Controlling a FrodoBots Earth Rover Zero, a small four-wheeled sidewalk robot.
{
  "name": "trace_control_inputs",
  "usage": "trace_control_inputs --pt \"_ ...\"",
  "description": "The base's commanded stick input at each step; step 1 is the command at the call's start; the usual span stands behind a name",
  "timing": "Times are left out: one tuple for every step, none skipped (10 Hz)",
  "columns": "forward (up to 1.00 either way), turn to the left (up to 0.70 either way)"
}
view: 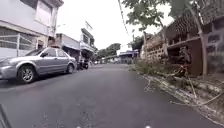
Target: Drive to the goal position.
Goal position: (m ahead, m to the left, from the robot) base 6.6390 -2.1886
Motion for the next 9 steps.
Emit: trace_control_inputs --pt "1.00 0.00" --pt "1.00 0.00" --pt "1.00 0.00" --pt "1.00 0.00" --pt "1.00 0.00" --pt "1.00 0.00" --pt "1.00 0.00" --pt "1.00 0.00" --pt "1.00 0.00"
